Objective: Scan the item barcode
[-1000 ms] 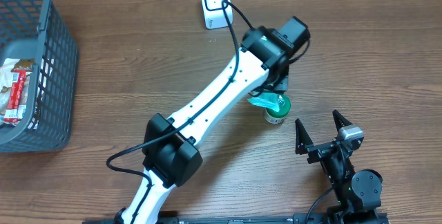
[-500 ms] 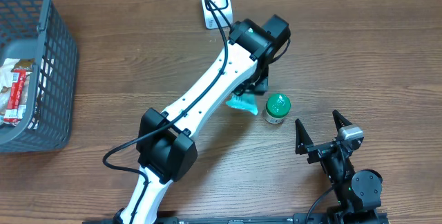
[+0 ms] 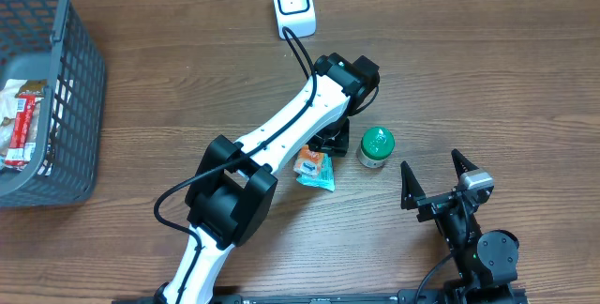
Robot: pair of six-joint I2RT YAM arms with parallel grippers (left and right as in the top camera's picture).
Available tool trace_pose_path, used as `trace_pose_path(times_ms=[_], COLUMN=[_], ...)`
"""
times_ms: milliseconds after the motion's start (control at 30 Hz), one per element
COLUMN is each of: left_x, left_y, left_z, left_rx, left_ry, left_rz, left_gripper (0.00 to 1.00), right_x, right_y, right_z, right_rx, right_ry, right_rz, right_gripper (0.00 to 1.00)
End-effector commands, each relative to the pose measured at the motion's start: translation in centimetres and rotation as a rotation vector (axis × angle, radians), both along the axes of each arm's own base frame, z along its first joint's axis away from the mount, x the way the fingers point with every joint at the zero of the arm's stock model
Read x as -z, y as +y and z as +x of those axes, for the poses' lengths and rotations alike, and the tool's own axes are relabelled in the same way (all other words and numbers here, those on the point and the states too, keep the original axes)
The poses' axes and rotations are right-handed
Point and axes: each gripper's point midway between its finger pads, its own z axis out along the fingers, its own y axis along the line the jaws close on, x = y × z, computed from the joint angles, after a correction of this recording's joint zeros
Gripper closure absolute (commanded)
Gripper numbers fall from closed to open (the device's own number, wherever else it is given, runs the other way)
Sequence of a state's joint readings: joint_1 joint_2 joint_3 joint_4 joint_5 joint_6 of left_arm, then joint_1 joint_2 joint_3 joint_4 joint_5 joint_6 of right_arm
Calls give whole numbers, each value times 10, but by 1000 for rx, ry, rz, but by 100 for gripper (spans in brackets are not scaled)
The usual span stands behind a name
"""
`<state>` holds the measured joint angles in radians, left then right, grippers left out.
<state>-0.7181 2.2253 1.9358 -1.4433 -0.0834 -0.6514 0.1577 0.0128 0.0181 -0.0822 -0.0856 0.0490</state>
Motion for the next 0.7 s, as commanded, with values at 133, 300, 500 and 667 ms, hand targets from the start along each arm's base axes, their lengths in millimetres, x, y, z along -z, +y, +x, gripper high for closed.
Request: trace_pose_path(times_ms=[133,300,500,667], left_x=[-12,-11,-11,-1], left_y=[4,4,8,11], left_z=[1,1,2,1], left_rx=[-11,-10,-7,-6], left_ry=[-19,-19,-31,-27], left_rz=[-8,-8,14,30], left_gripper=[17,19,21,21], right_x=[1,1,1,1], right_y=[-2,-2,-2,-2], right_z=[0,0,0,0], right_rx=[11,11,10,10], right_ry=[-4,-4,-4,-4], right_rz=[4,4,4,4], right_gripper=[0,0,0,0])
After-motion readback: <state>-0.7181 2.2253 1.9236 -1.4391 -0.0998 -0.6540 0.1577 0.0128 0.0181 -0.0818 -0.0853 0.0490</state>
